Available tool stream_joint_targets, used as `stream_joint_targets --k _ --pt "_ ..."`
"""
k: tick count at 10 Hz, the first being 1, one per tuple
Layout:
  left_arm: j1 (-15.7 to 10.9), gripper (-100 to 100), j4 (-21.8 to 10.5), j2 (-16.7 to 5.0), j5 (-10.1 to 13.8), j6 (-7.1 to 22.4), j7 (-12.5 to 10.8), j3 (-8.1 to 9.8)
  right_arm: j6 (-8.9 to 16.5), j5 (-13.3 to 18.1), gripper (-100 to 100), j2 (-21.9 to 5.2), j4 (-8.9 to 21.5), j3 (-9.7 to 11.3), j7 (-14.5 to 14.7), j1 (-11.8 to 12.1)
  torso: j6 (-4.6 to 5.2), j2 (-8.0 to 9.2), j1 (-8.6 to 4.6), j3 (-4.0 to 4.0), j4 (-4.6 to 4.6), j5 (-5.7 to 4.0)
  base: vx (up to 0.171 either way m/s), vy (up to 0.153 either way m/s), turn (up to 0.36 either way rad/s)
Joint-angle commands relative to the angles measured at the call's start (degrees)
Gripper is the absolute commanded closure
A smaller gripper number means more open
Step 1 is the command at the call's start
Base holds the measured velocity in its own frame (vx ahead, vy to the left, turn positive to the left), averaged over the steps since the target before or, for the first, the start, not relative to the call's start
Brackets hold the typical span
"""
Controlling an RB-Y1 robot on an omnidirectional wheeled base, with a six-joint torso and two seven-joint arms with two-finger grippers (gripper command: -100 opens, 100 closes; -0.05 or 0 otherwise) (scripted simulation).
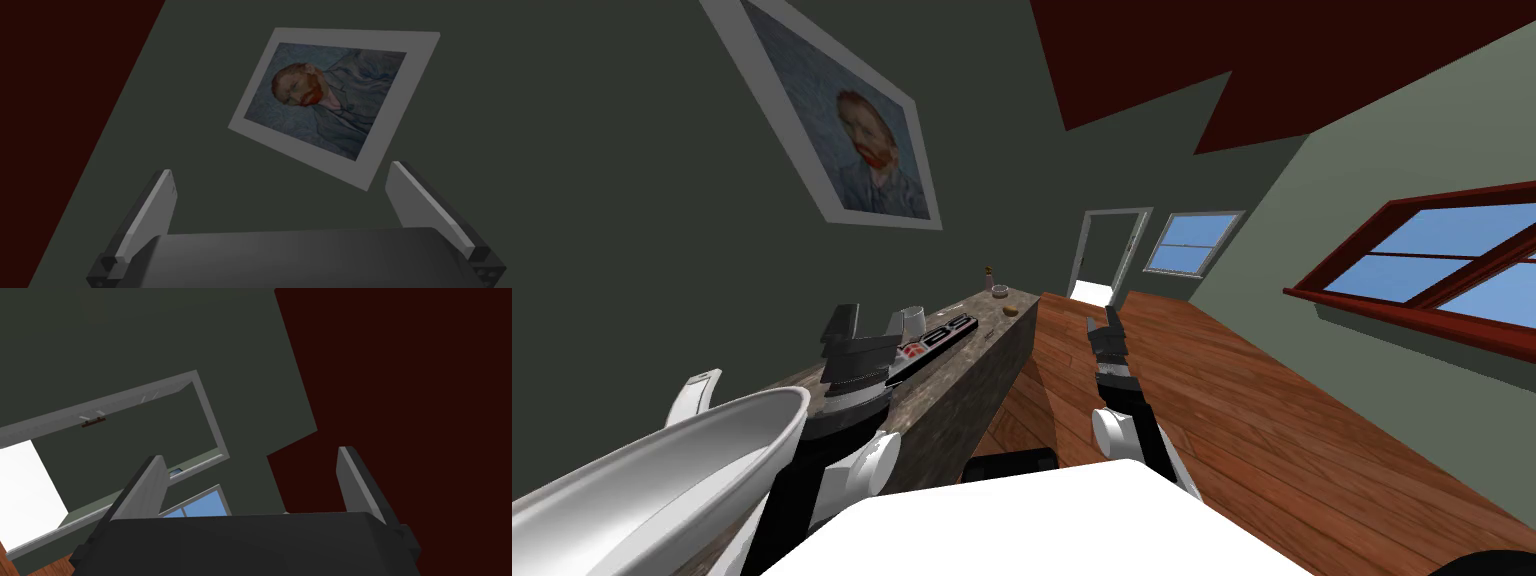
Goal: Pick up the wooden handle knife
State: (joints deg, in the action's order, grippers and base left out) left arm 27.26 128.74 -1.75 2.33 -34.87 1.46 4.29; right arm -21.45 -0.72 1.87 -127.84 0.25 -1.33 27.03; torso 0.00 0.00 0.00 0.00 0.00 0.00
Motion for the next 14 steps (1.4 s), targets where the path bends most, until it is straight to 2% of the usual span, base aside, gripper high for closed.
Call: stream_joint_targets --k 1,4,9,10,13,14 --pt "0.86 -100 -0.09 -1.69 -0.14 0.38 0.38 0.13 0.00 0.00 0 0.00 0.00 0.00 0.00 0.00 0.00 0.00 0.00 0.00 0.00 0.00 0.007 -0.017 -0.031" --pt "4.23 -100 -0.36 -5.76 -0.81 1.90 1.88 0.66 0.00 0.00 0 0.00 0.00 0.01 0.00 0.00 0.01 -0.05 -0.15 -0.03 -0.01 -0.03 0.017 -0.046 -0.052" --pt "13.09 -100 -0.81 -13.79 -3.17 6.40 6.24 2.26 0.00 0.00 0 0.01 0.00 0.01 0.00 0.00 0.01 -0.08 -0.35 -0.05 -0.02 -0.08 0.026 -0.085 -0.091" --pt "14.08 -100 -0.81 -13.86 -3.17 6.40 6.24 2.26 0.00 0.00 0 0.01 0.00 0.01 0.00 0.00 0.01 -0.11 -0.35 -0.06 -0.02 -0.08 0.026 -0.063 -0.035" --pt "20.71 -100 -0.96 -19.29 -5.07 9.83 9.65 3.48 0.00 0.00 0 0.01 0.00 0.01 0.00 0.00 0.01 -0.04 -0.26 -0.02 -0.01 -0.06 0.025 -0.072 -0.123" --pt "21.69 -100 -0.96 -19.29 -5.07 9.83 9.65 3.48 0.00 0.00 0 0.01 0.00 0.01 0.00 0.00 0.02 -0.10 -0.31 -0.05 -0.02 -0.07 0.031 -0.072 -0.030"
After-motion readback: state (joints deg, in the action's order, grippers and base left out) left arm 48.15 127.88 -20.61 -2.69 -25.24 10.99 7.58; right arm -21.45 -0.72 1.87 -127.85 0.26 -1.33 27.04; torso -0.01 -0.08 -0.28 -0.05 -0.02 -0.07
